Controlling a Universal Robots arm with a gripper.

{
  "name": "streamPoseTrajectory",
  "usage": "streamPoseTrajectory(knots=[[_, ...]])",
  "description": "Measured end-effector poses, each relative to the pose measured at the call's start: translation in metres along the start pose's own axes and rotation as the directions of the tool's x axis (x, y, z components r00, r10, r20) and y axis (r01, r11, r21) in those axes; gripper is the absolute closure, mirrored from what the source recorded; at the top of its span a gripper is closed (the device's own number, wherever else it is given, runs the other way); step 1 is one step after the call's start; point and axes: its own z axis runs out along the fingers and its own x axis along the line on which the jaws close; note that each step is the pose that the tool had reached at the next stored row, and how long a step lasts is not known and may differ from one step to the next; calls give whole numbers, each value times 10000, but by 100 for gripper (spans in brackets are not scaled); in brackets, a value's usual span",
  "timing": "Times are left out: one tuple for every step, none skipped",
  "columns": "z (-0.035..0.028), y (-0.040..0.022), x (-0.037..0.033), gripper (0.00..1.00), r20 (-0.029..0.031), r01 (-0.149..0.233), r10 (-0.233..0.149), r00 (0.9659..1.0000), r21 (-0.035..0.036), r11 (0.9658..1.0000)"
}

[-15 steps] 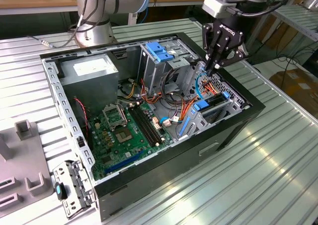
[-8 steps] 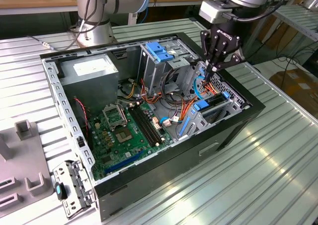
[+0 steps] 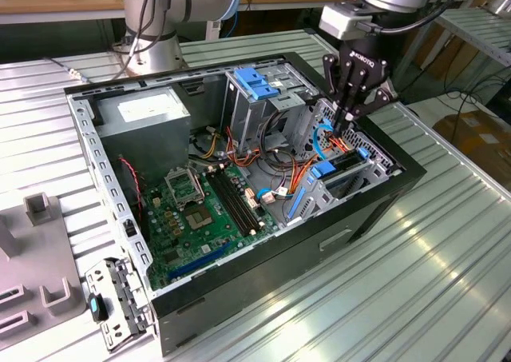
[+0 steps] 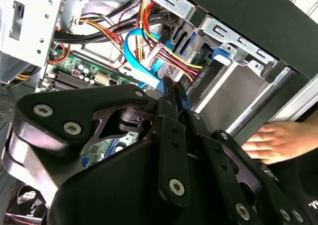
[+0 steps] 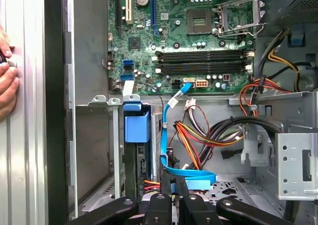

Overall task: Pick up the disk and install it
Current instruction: 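Insert the second disk wire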

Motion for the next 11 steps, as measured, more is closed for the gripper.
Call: streamPoseTrajectory(knots=[[5,0,-1,82,-42,-1,1,10000,1,10000],[10,0,-2,82,-63,-2,2,10000,1,10000],[18,0,-4,82,-82,-1,1,10000,1,10000],[24,0,-5,82,-86,-2,2,10000,1,10000],[29,0,-5,82,-90,-1,1,10000,1,10000],[37,0,-7,81,-98,-2,2,10000,1,10000],[48,0,-9,81,-107,-2,2,9999,2,10000],[54,0,-10,75,-114,-3,3,9999,2,10000],[59,-1,-11,75,-120,-3,3,9999,2,10000],[67,-1,-12,76,-136,-3,3,9999,2,10000],[71,-1,-13,76,-150,-3,3,9999,2,10000]])
